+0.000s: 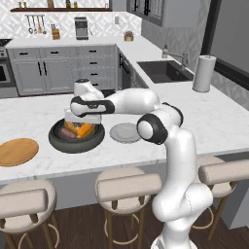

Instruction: Place one bun and one sausage from the bowl on each plate.

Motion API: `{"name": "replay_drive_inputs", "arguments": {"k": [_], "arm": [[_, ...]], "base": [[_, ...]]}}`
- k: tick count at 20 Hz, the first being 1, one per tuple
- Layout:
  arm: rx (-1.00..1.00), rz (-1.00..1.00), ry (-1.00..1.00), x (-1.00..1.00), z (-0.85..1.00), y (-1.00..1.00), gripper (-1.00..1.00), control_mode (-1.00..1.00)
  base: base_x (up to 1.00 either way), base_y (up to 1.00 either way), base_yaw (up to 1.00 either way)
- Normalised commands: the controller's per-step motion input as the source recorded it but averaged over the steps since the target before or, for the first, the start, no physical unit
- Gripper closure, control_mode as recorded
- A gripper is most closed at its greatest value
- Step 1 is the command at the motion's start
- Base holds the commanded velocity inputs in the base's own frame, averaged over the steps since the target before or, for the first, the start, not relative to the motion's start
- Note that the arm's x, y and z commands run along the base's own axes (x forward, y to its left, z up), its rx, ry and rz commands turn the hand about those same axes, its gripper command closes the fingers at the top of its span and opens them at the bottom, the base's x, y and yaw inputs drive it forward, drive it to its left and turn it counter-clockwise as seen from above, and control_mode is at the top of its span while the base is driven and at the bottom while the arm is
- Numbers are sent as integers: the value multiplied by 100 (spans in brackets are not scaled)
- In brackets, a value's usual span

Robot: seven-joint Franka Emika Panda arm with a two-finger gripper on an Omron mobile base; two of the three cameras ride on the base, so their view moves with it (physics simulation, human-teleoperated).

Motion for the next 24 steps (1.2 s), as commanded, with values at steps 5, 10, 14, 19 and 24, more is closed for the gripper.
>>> {"name": "replay_drive_inputs", "arguments": {"k": [5, 10, 14, 19, 24], "arm": [[0, 0, 0, -40, -20, -13, -100, -100], [0, -2, -9, 9, -28, -1, -100, -100], [0, -5, -3, 21, -2, 0, 100, -100], [4, -3, -1, -26, -2, -24, 100, -100], [18, -10, -13, -100, 23, -67, 100, -100]], "base": [[0, 0, 0], [0, 0, 0], [0, 0, 0], [0, 0, 0], [0, 0, 0]]}}
